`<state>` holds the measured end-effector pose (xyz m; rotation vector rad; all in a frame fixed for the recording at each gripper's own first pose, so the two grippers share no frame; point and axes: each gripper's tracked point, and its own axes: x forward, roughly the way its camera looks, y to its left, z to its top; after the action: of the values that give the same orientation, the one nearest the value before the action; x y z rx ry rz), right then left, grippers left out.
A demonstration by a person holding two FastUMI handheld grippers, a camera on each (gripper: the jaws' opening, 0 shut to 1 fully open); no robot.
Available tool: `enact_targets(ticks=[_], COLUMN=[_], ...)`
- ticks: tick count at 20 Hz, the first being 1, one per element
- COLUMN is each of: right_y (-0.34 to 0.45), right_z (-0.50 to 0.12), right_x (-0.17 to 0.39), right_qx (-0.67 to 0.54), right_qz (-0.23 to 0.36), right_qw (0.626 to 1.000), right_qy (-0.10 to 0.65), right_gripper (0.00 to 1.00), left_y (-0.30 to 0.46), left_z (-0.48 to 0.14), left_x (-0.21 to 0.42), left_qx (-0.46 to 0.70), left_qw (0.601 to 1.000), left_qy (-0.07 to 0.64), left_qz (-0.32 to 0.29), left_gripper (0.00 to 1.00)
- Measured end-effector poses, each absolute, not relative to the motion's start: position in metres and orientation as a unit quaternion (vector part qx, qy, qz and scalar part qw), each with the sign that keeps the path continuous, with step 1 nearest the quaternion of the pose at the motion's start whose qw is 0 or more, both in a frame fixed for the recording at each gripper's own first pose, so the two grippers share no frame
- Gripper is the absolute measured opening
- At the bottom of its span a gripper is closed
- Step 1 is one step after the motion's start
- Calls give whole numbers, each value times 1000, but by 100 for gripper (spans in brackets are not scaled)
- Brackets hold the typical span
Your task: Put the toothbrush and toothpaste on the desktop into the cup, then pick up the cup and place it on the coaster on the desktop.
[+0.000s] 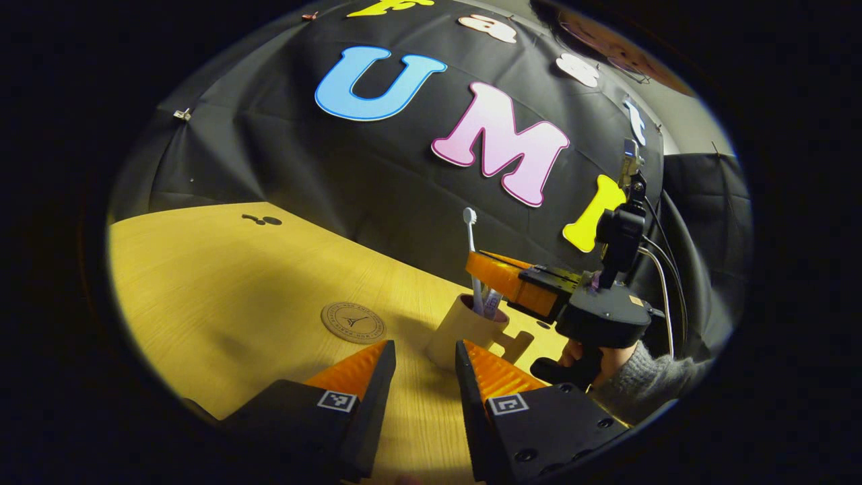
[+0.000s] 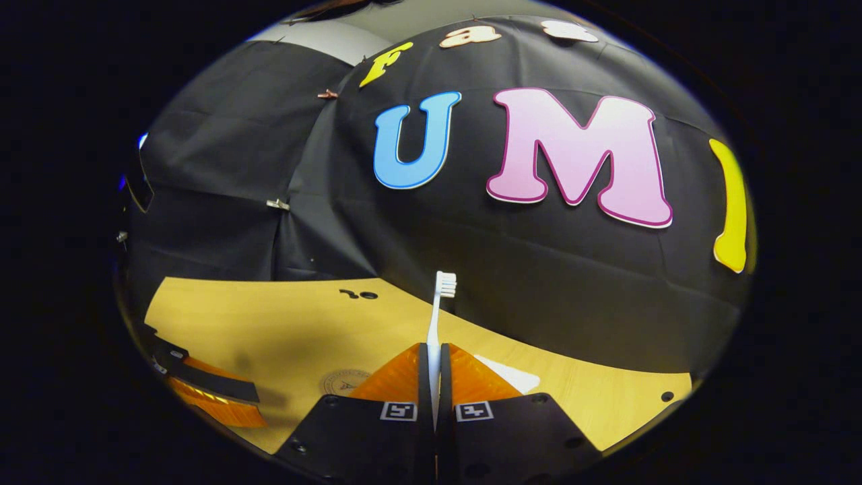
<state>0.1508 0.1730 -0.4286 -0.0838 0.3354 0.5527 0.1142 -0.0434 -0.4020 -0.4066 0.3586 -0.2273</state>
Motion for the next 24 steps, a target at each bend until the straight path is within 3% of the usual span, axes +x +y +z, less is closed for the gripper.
enact_targets(ticks=[8, 14, 20, 24], right_y=[157, 134, 99, 87], right_z=[-432, -414, -422, -445], right_x=[124, 95, 64, 37], right_qx=[-67, -48, -66, -110], right_qz=[269, 280, 271, 298], right_qw=[942, 927, 885, 824], right_qy=[189, 247, 374, 470], right_gripper=[13, 28, 39, 48], left_y=[-34, -11, 12, 23], left_z=[-409, -405, -400, -401], left_x=[106, 94, 82, 73], left_qx=[-200, -187, -172, -162], left_qw=[955, 956, 959, 959], left_qy=[192, 200, 200, 206], left_qz=[-105, -99, -100, -107], left_gripper=[57, 57, 57, 57])
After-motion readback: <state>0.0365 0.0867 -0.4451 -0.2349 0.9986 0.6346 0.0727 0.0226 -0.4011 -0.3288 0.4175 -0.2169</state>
